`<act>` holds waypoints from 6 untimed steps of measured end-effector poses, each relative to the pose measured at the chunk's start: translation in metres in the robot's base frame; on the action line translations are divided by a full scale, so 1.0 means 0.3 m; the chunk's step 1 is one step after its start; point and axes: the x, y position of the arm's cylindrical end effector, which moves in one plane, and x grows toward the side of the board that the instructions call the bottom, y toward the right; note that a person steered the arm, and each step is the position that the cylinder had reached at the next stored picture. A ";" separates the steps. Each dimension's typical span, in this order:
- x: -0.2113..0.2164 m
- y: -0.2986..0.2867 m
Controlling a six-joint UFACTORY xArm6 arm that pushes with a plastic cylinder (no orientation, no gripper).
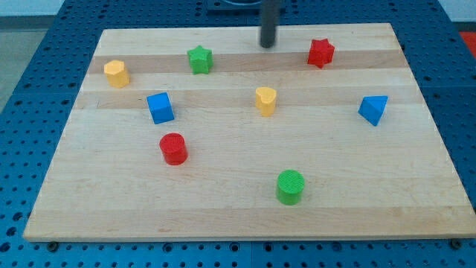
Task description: Push the red star and green star towards the top right corner
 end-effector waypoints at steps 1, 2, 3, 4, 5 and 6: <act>-0.089 -0.257; -0.042 -0.400; 0.159 -0.586; 0.170 -0.586; 0.290 -0.494; 0.298 -0.459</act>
